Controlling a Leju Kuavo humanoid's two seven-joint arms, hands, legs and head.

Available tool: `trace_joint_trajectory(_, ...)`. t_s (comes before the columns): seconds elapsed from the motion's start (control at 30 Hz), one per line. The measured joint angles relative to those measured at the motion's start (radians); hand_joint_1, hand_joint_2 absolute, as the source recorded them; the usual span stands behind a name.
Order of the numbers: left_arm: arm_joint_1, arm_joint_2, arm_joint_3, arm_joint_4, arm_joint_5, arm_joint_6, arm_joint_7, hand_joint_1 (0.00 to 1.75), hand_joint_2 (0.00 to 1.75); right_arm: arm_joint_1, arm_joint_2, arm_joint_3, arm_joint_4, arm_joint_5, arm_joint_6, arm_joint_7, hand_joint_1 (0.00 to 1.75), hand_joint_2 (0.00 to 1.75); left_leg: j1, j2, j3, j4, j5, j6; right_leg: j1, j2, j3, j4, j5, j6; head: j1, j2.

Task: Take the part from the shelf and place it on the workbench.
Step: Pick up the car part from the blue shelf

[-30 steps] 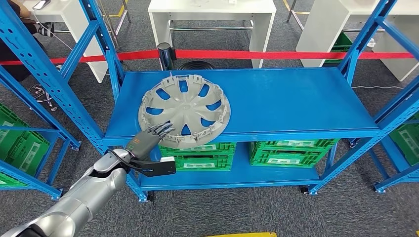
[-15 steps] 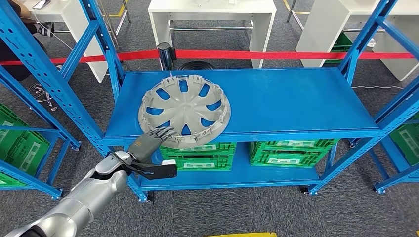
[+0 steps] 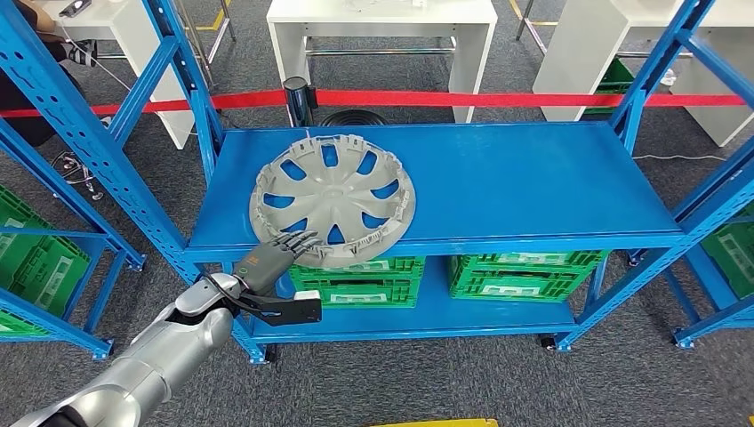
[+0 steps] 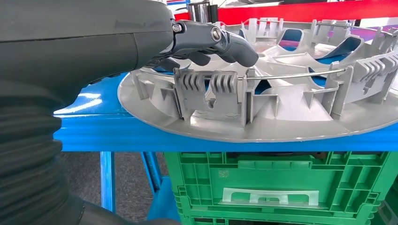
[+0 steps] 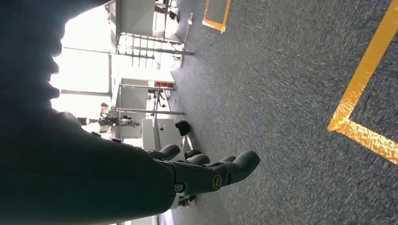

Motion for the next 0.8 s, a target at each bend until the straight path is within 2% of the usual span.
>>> trace_joint_trajectory(0.57, 0.0, -0.015, -0.016, 0.004, 0.0, -0.024, 0.004, 0.0, 1.75, 0.0, 0.0, -0.002, 0.0, -0.006, -0.001, 0.001, 0.0, 1.75, 0.0, 0.0, 0.0, 0.0, 0.0, 0.0, 0.0, 0.0, 0.0, 0.0, 0.0, 0.0, 0.0, 0.0)
trace_joint_trajectory(0.7, -0.001, -0.017, -0.017, 0.005, 0.0, -0.03, 0.006, 0.0, 0.0, 0.0, 0.0, -0.002, 0.0, -0.006, -0.002, 0.001, 0.0, 1.75, 0.0, 0.0, 0.0, 0.0, 0.0, 0.0, 0.0, 0.0, 0.0, 0.0, 0.0, 0.0, 0.0, 0.0)
trace_joint_trajectory(0.8, -0.002, -0.018, -0.021, 0.005, 0.006, -0.037, 0.008, 0.0, 0.0, 0.0, 0.0, -0.003, 0.0, -0.006, -0.002, 0.001, 0.0, 1.75, 0.0, 0.0, 0.0, 0.0, 0.0, 0.0, 0.0, 0.0, 0.0, 0.0, 0.0, 0.0, 0.0, 0.0)
